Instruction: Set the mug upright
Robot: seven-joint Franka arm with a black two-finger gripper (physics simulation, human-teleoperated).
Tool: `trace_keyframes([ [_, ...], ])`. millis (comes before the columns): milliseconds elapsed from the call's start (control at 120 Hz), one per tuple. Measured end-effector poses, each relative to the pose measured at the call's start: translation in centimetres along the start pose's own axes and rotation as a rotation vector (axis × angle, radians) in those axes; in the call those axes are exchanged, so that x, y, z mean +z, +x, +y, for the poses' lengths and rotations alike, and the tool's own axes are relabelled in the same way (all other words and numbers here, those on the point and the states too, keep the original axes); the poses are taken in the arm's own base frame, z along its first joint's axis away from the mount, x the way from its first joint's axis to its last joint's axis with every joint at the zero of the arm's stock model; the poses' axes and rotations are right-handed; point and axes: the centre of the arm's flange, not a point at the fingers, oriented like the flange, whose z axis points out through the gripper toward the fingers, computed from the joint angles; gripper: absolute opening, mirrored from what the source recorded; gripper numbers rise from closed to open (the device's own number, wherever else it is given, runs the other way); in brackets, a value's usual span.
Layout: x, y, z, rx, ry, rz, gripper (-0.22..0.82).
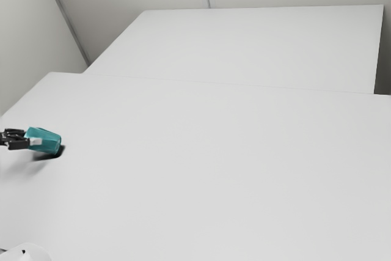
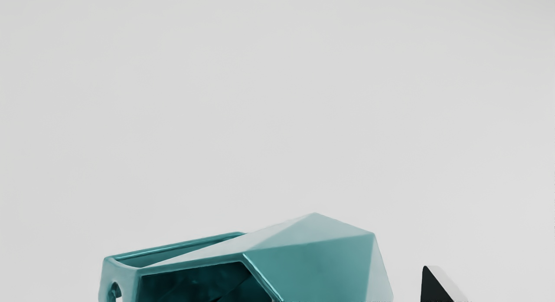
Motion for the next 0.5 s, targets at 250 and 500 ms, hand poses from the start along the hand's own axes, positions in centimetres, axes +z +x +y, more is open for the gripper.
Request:
trace_keyframes([
  [250, 0.3, 2.1, 0.1, 0.028, -0.002, 0.014, -0.04],
  [500, 0.0, 3.7, 0.1, 0.040, 0.006, 0.017, -0.11],
])
